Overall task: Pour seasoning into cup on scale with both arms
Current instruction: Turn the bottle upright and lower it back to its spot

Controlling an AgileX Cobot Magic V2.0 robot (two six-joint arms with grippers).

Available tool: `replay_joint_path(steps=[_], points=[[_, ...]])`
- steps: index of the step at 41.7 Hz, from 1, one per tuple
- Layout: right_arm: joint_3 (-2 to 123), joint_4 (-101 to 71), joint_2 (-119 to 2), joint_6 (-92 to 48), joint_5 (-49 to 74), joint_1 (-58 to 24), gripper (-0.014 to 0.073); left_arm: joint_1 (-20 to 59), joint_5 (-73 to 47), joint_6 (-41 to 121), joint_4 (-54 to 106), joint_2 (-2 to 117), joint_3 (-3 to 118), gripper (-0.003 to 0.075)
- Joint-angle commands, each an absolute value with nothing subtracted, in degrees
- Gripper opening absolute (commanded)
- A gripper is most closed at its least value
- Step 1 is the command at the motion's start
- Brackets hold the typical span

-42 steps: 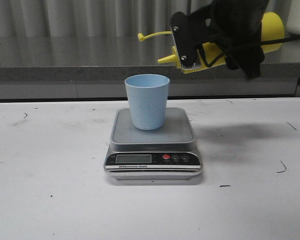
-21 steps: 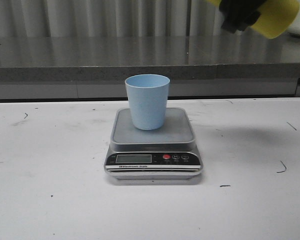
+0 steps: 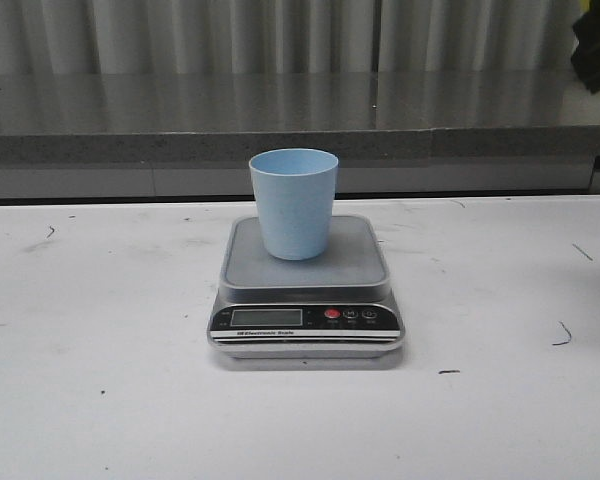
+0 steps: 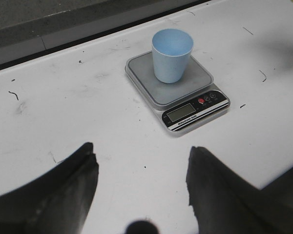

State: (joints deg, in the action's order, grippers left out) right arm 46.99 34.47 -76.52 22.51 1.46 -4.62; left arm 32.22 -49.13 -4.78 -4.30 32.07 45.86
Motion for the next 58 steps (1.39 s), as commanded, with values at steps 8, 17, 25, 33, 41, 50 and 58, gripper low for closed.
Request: replay_joint_path(steps=[8, 17, 25, 33, 41, 50, 58], points=[[36.30, 33.45, -78.63, 22.48, -33.93, 2.83, 0.0309, 32.53, -45.32, -5.03, -4.05, 32.12, 47.31, 0.0400], [36.31, 32.44, -86.41, 19.43, -43.14, 4.52, 0.0311, 32.53, -45.32, -5.03, -4.05, 32.12, 47.31, 0.0400], [36.35, 25.87, -93.85, 13.21, -55.48, 4.52, 0.0311, 32.53, -45.32, -5.03, -4.05, 32.12, 47.31, 0.0400], [37.02, 19.08, -101.70, 12.13, -66.04, 4.52, 0.0314, 32.53, -45.32, -5.03, -4.05, 32.12, 47.31, 0.0400], [39.85, 19.07, -106.01, 12.13, -67.37, 4.25, 0.0314, 32.53, -45.32, -5.03, -4.05, 32.12, 47.31, 0.0400], [43.40, 19.31, -108.63, 12.13, -65.25, 4.20, 0.0315, 32.53, -45.32, -5.03, -4.05, 32.12, 47.31, 0.0400], [43.95, 19.57, -110.50, 12.08, -63.65, 4.19, 0.0327, 32.53, -45.32, -5.03, -4.05, 32.12, 47.31, 0.0400]])
